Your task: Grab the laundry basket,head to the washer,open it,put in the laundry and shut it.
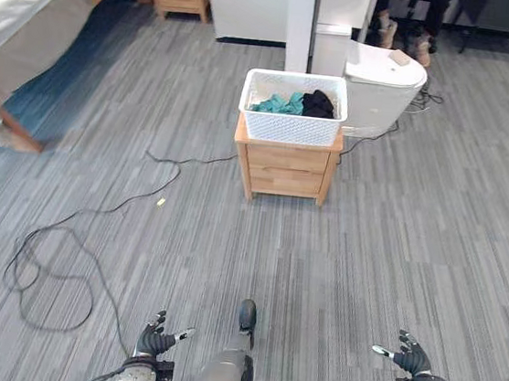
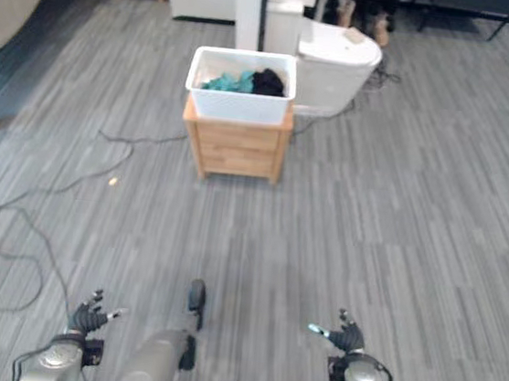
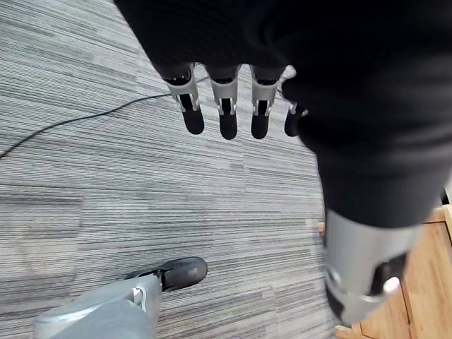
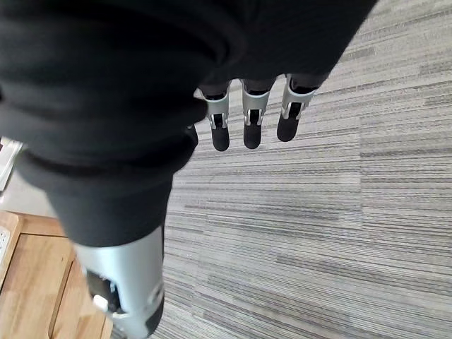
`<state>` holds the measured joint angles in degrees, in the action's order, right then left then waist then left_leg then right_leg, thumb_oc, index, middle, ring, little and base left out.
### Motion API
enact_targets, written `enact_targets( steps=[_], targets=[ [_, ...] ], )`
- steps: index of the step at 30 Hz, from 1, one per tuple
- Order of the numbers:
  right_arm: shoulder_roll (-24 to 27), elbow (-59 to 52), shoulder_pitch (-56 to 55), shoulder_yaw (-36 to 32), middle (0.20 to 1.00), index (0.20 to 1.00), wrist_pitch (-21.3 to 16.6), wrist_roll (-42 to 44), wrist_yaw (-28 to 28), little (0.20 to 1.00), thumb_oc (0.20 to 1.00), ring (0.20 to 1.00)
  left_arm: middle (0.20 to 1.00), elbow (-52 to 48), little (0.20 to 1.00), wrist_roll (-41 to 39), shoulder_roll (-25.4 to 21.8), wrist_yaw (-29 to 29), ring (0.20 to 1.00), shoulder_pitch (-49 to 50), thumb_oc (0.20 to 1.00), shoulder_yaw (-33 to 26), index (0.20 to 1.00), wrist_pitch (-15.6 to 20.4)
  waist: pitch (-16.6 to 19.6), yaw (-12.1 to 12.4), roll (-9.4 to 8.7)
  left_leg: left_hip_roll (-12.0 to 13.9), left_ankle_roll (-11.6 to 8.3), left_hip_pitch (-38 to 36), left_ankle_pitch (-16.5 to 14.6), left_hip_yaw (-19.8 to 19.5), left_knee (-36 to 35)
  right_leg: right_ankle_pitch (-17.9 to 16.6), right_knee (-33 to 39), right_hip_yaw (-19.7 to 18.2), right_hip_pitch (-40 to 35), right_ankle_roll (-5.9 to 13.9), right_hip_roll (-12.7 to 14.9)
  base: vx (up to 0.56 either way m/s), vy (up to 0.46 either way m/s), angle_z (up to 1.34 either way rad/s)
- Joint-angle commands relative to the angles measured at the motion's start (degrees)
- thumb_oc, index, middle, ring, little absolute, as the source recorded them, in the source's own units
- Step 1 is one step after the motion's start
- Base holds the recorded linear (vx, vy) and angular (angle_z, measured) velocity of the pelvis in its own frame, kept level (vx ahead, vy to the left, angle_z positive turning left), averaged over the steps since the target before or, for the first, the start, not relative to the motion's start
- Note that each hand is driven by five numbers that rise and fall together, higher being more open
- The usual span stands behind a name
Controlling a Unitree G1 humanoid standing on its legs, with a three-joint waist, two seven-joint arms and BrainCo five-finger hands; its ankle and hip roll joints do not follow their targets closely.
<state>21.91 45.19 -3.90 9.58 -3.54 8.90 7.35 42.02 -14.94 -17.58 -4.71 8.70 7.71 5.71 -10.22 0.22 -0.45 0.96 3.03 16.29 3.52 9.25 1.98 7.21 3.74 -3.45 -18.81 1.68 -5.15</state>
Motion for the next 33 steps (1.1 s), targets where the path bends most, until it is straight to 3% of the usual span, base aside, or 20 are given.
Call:
enact_targets(
  steps=[1,4,6,9,12,13,14,15,19,23,24,25,28,31,32,33],
  targets=[
    [-0.78,-3.49,0.58,-1.71,1.000,1.000,-1.16,-1.10,0.42,1.000,1.000,1.000,1.000,-2.73,1.000,2.05,-2.83,-0.35,1.000,-3.01,1.000,-0.23,1.000,1.63,0.06,0.29,-3.14,0.22,-5.21,-2.39,4.56,0.40,-0.61,-2.00,-11.57,-0.23,8.52,4.67,7.58,0.19,0.119,-0.30],
    [-1.64,-3.99,1.78,-1.11,1.000,1.000,-1.39,-0.81,0.11,1.000,1.000,1.000,1.000,-2.45,1.000,2.36,-3.53,-0.79,1.000,-3.68,1.000,-0.26,1.000,1.60,0.31,0.05,-4.29,-0.87,-3.32,-4.51,0.90,2.25,1.69,-10.49,-21.31,-1.06,12.53,7.91,9.86,0.30,0.163,-0.19],
    [-1.88,-4.94,2.42,-0.60,1.000,1.000,-1.55,-1.35,0.28,1.000,1.000,1.000,1.000,-2.58,1.000,2.40,-4.13,-1.31,1.000,-3.91,1.000,-0.55,1.000,1.67,0.07,-0.27,-3.85,-0.90,-2.46,-7.66,-1.19,2.79,1.57,-13.97,-26.12,-0.35,16.51,8.21,10.06,0.31,0.141,-0.09],
    [-1.85,-5.39,3.34,0.27,1.000,1.000,-1.32,-1.63,0.10,1.000,1.000,1.000,1.000,-1.94,1.000,2.86,-4.70,-1.88,1.000,-4.53,1.000,-0.51,1.000,1.53,-1.24,-1.73,-2.77,-1.49,-1.67,-12.90,-4.01,1.89,0.30,-10.98,-26.10,4.07,23.69,6.24,9.35,0.32,0.129,0.01],
    [-1.59,-5.42,3.45,0.58,1.000,1.000,-1.08,-1.56,-0.02,1.000,1.000,1.000,1.000,-1.68,1.000,2.83,-4.83,-1.83,1.000,-4.43,1.000,-0.78,1.000,1.36,-1.84,-2.56,-2.23,-1.46,-1.82,-15.36,-5.52,1.51,-0.21,-8.49,-22.08,7.67,25.98,5.80,9.37,0.35,0.050,0.23],
    [-1.22,-4.32,3.59,0.56,1.000,1.000,-0.74,-1.51,0.05,1.000,1.000,1.000,1.000,-0.25,1.000,2.80,-4.20,-1.72,1.000,-4.50,1.000,-1.06,1.000,1.09,-2.50,-3.91,-2.37,-2.63,-1.92,-19.45,-7.53,0.02,-1.54,-9.06,-15.04,9.60,30.21,6.00,8.26,0.37,0.017,0.15],
    [-1.19,-4.31,3.60,0.57,1.000,1.000,-0.74,-1.51,0.05,1.000,1.000,1.000,1.000,-0.22,1.000,2.81,-4.17,-1.72,1.000,-4.51,1.000,-1.05,1.000,1.11,-2.63,-4.02,-2.25,-2.54,-1.94,-19.67,-7.63,-0.11,-1.59,-9.00,-14.95,9.75,29.93,6.00,8.19,0.63,-0.003,0.07],
    [-1.10,-3.76,3.21,0.40,1.000,1.000,-0.65,-1.41,0.10,1.000,1.000,1.000,1.000,0.66,1.000,3.13,-3.72,-1.76,1.000,-4.67,1.000,-1.08,1.000,1.08,-3.16,-4.88,-2.75,-3.73,-1.90,-21.82,-9.15,-1.45,-1.49,-11.14,-10.00,10.55,32.66,6.57,7.97,0.27,-0.020,-0.02],
    [-0.98,-3.30,2.94,0.27,1.000,1.000,-0.48,-1.46,-0.17,1.000,1.000,1.000,1.000,1.69,1.000,3.90,-3.35,-1.50,1.000,-5.03,1.000,-1.04,1.000,1.17,-3.70,-6.05,-2.52,-4.15,-2.23,-24.67,-10.91,-3.06,-1.68,-12.77,-5.84,11.96,34.26,7.24,7.59,0.30,-0.033,0.25],
    [-0.57,-3.06,0.30,-0.48,1.000,1.000,-0.68,-1.31,-1.25,1.000,1.000,1.000,1.000,0.83,1.000,4.61,-2.76,-0.88,1.000,-4.03,1.000,-0.43,1.000,1.74,-2.41,-7.48,-2.63,-5.16,-3.54,-28.97,-15.96,-6.24,2.65,-16.37,-4.36,10.95,33.78,6.93,8.92,0.53,-0.175,0.45],
    [0.03,-2.55,0.52,-0.67,1.000,1.000,-0.92,-1.26,-1.24,1.000,1.000,1.000,1.000,1.12,1.000,4.59,-2.34,-0.78,1.000,-4.15,1.000,0.18,1.000,1.62,-1.96,-7.90,-2.04,-3.68,-6.11,-28.70,-14.49,-5.42,6.46,-16.55,-5.83,11.59,32.58,5.74,9.22,0.36,-0.185,0.72],
    [0.05,-2.53,0.54,-0.67,1.000,1.000,-0.94,-1.25,-1.24,1.000,1.000,1.000,1.000,1.12,1.000,4.59,-2.32,-0.78,1.000,-4.15,1.000,0.18,1.000,1.61,-1.96,-7.96,-2.00,-3.63,-6.14,-28.63,-14.56,-5.47,6.58,-16.53,-5.84,11.67,32.57,5.72,9.19,0.29,-0.205,0.82],
    [1.03,-3.01,1.32,-0.82,1.000,1.000,-1.26,-0.20,-0.86,1.000,1.000,1.000,1.000,0.83,1.000,3.29,-1.62,-0.75,1.000,-4.34,1.000,0.62,1.000,1.69,-1.91,-7.96,-1.82,-0.51,-8.69,-24.01,-7.34,-4.00,18.98,-14.84,-5.99,12.17,29.35,3.49,8.80,0.18,-0.148,0.48],
    [1.66,-2.93,1.62,-0.86,1.000,1.000,-0.99,0.32,-0.63,1.000,1.000,1.000,1.000,1.09,1.000,2.66,-1.16,-0.69,1.000,-4.65,1.000,1.08,1.000,1.53,-1.72,-7.64,-1.77,0.55,-8.15,-21.55,-6.16,-2.82,20.82,-12.92,-5.35,11.57,27.24,2.42,7.97,0.23,-0.096,-0.21],
    [2.18,-2.00,2.13,-0.84,1.000,1.000,-0.56,0.19,-0.31,1.000,1.000,1.000,1.000,1.59,1.000,2.74,-0.75,-0.40,1.000,-5.40,1.000,1.81,1.000,1.26,-1.38,-6.76,-2.42,-0.78,-6.58,-17.80,-9.01,-2.35,16.84,-11.52,-3.67,10.33,24.54,2.63,8.08,0.22,-0.042,-0.27],
    [2.19,-2.00,2.12,-0.85,1.000,1.000,-0.56,0.19,-0.31,1.000,1.000,1.000,1.000,1.59,1.000,2.74,-0.74,-0.40,1.000,-5.40,1.000,1.82,1.000,1.26,-1.45,-6.72,-2.37,-0.74,-6.56,-17.89,-9.12,-2.34,16.89,-11.49,-3.65,10.32,24.43,2.66,8.04,0.27,-0.058,-0.26]
  ],
)
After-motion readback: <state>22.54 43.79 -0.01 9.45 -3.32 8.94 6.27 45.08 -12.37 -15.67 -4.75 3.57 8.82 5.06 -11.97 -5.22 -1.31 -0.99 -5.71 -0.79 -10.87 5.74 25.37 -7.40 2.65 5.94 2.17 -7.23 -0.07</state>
